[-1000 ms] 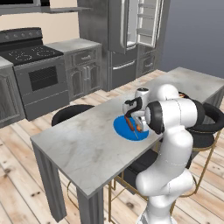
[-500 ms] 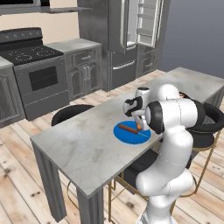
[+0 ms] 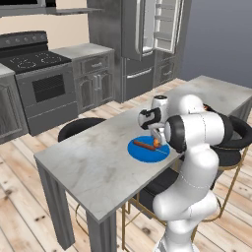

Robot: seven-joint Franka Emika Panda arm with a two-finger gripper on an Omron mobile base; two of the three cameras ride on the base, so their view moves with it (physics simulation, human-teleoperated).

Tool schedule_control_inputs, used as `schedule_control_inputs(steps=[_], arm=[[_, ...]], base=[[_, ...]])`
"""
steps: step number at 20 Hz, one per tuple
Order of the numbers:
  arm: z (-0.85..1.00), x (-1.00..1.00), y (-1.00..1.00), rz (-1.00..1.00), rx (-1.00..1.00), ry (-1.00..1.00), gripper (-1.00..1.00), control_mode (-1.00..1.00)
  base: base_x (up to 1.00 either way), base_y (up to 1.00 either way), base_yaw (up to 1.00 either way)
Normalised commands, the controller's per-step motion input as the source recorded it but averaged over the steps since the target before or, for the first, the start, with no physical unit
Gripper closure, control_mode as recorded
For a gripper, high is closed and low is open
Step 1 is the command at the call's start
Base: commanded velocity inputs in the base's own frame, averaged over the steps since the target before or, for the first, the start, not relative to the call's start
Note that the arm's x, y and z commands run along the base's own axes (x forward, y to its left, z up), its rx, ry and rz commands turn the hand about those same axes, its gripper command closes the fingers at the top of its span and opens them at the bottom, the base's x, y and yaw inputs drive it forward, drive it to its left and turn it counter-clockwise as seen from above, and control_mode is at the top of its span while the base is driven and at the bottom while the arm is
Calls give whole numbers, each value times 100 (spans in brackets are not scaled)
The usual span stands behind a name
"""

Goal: Pick up the tangerine and peach from the fridge and place one fruit on each plate on the dining counter.

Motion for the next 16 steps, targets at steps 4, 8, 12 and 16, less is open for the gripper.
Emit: schedule_control_inputs(steps=[4,8,12,16], arm=[[61,-34,11,0,-12,-1,-100,-100],[71,-59,1,7,-5,0,-100,-100],[56,-95,7,33,-4,1,-100,-100],[33,-88,18,59,-12,7,-100,-100]], base=[[0,0,0],[0,0,0],[0,0,0],[0,0,0]])
